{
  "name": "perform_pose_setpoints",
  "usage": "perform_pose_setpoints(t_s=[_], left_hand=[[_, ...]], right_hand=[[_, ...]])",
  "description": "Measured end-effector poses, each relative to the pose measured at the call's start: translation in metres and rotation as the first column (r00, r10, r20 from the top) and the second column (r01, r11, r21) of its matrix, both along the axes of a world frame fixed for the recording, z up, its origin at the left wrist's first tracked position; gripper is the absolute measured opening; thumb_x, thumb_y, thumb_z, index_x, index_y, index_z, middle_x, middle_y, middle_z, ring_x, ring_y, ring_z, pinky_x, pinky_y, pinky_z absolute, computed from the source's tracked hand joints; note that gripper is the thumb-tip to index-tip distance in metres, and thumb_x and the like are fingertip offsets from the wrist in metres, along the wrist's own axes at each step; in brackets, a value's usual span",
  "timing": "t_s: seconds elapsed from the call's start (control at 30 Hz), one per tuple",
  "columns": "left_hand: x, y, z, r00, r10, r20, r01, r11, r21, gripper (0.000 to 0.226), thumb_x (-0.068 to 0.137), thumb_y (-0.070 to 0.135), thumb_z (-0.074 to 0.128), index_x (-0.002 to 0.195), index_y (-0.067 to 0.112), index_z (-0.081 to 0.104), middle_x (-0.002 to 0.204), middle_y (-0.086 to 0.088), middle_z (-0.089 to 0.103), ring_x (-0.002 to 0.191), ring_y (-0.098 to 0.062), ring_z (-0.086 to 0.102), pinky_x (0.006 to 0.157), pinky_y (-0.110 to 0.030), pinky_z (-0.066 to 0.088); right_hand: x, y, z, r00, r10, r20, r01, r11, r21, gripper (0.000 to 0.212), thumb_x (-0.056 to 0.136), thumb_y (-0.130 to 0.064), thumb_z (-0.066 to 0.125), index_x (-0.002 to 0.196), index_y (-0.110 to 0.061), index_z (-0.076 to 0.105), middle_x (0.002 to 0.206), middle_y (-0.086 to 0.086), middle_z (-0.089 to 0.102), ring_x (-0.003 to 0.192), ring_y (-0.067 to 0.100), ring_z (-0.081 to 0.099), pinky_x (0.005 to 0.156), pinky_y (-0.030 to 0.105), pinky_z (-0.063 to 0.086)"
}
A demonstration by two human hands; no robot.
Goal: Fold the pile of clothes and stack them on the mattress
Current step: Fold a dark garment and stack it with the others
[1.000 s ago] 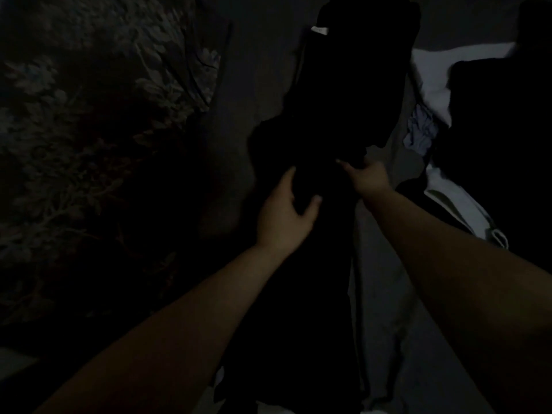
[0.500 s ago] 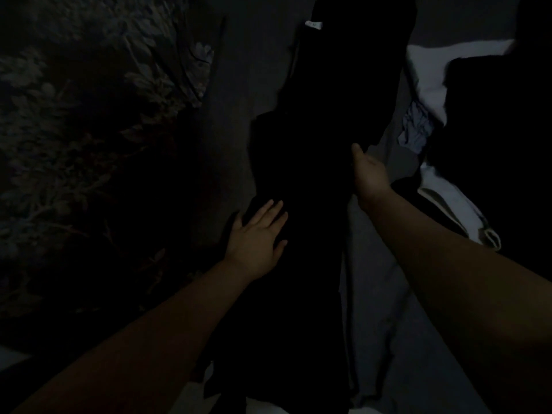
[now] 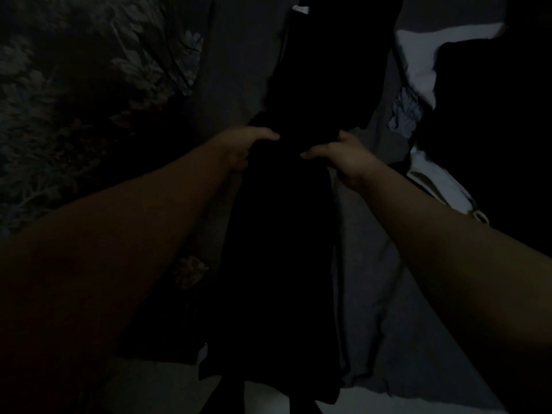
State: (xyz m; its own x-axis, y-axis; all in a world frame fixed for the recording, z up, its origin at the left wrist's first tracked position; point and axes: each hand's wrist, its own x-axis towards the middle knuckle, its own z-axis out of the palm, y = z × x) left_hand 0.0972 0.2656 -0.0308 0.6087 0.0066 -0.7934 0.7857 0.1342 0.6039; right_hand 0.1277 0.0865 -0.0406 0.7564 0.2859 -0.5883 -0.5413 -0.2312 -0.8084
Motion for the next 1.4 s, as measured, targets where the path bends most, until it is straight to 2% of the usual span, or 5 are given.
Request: perform_pose_setpoints(t_s=[0.3, 0.73, 0.93, 1.1, 1.4], left_hand=[[-0.046, 0.002, 0.046, 0.816, -0.255, 0.519, 0.002, 0.898, 0.439, 0.043, 0.067, 0.002, 0.081, 0.105, 0.007, 0.061, 0.089, 0.007, 0.062, 0.07, 0.012, 0.057, 0.075, -0.003, 0.045], [-0.279, -0.001, -0.021, 0.668, -0.735, 0.12, 0.498, 0.561, 0.662, 0.035, 0.064, 0.027, 0.063, 0.098, 0.032, 0.065, 0.108, 0.002, 0.057, 0.103, -0.023, 0.056, 0.092, -0.038, 0.047], [-0.246, -0.012, -0.028, 0.949, -0.281, 0.147, 0.113, 0.732, 0.671, 0.068, 0.073, 0.05, 0.068, 0.127, 0.013, 0.051, 0.126, -0.012, 0.052, 0.117, -0.026, 0.05, 0.1, -0.03, 0.041], [-0.17, -0.011, -0.049, 0.985, -0.093, 0.144, 0.008, 0.863, 0.505, 0.106, 0.049, 0.044, 0.088, 0.138, 0.012, 0.039, 0.137, -0.008, 0.051, 0.124, -0.019, 0.05, 0.107, -0.039, 0.041], [-0.122, -0.011, -0.045, 0.936, -0.33, 0.121, 0.178, 0.741, 0.647, 0.044, 0.071, 0.027, 0.081, 0.107, 0.006, 0.067, 0.107, -0.009, 0.067, 0.099, -0.022, 0.063, 0.081, -0.024, 0.048]], right_hand=[[-0.024, -0.053, 0.067, 0.986, -0.06, 0.153, 0.05, 0.996, 0.07, 0.031, 0.081, 0.012, 0.059, 0.101, -0.011, 0.064, 0.092, 0.0, 0.072, 0.088, 0.009, 0.066, 0.086, 0.02, 0.051], [-0.222, -0.099, 0.009, 0.75, 0.655, 0.089, -0.61, 0.738, -0.288, 0.046, 0.078, -0.018, 0.072, 0.121, -0.007, 0.06, 0.131, -0.004, 0.043, 0.131, 0.001, 0.03, 0.107, 0.004, 0.011], [-0.187, -0.091, 0.008, 0.972, 0.174, 0.158, -0.1, 0.915, -0.391, 0.041, 0.082, -0.004, 0.069, 0.12, 0.005, 0.055, 0.099, 0.001, 0.062, 0.103, 0.015, 0.054, 0.076, 0.002, 0.041], [-0.118, -0.069, -0.008, 0.922, 0.367, 0.119, -0.268, 0.832, -0.486, 0.099, 0.066, -0.027, 0.084, 0.144, -0.002, 0.028, 0.143, 0.007, 0.04, 0.133, 0.019, 0.037, 0.11, 0.023, 0.029], [-0.099, -0.051, -0.006, 0.727, 0.673, 0.135, -0.3, 0.489, -0.819, 0.036, 0.088, -0.023, 0.057, 0.124, -0.018, 0.06, 0.119, 0.018, 0.062, 0.112, 0.035, 0.057, 0.087, 0.038, 0.048]])
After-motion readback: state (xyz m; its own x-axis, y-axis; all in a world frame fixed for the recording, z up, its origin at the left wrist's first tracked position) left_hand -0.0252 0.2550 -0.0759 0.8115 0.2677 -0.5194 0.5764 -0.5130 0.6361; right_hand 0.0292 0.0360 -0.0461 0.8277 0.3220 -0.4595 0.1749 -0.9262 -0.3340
